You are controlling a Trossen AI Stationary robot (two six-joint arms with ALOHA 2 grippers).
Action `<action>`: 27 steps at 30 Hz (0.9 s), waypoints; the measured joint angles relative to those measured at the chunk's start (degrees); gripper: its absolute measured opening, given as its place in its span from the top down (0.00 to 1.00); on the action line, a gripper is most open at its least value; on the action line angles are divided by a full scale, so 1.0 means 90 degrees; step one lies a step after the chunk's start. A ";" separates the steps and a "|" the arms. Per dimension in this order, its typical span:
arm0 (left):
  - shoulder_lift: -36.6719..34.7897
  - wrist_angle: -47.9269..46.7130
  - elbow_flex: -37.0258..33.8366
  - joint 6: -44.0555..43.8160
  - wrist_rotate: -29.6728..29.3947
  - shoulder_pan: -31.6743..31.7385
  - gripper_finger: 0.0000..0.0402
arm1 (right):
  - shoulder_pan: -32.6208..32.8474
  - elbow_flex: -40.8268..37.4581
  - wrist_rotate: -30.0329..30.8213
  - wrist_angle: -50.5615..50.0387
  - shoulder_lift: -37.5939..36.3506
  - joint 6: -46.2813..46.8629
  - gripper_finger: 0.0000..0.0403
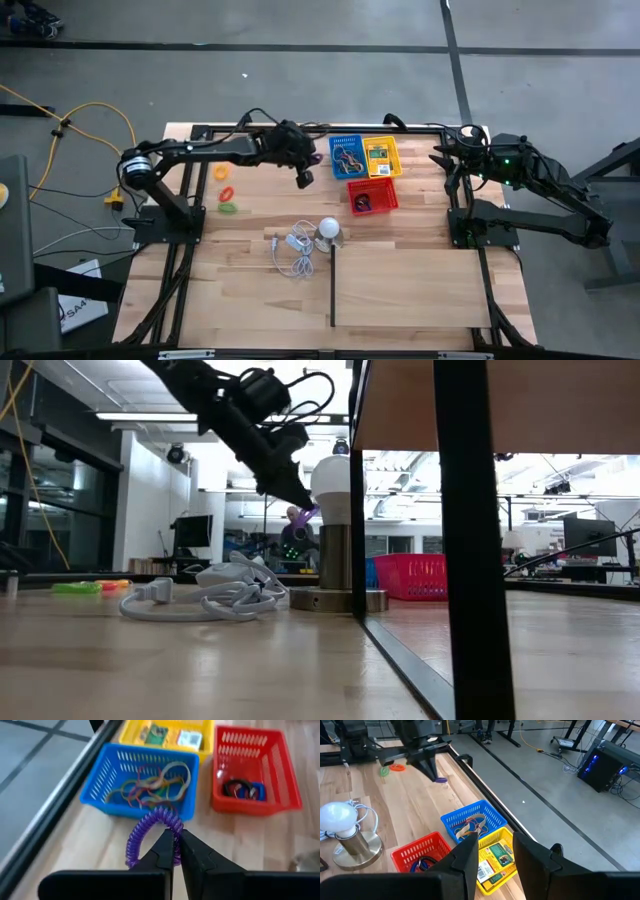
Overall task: Pick & Place Office Desk Supplies
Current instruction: Put the purple coil keychain into the red bin
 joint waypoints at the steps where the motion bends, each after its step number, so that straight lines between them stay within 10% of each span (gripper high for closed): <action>1: 0.0056 0.0012 0.0100 0.0032 0.0036 0.0029 0.98 | 0.0000 0.0000 0.0000 0.0000 0.0000 0.0000 0.73; 27: 0.2571 0.0085 0.2707 0.0236 0.1364 -0.0663 0.98 | 0.0000 0.0000 0.0000 0.0000 0.0002 0.0000 0.73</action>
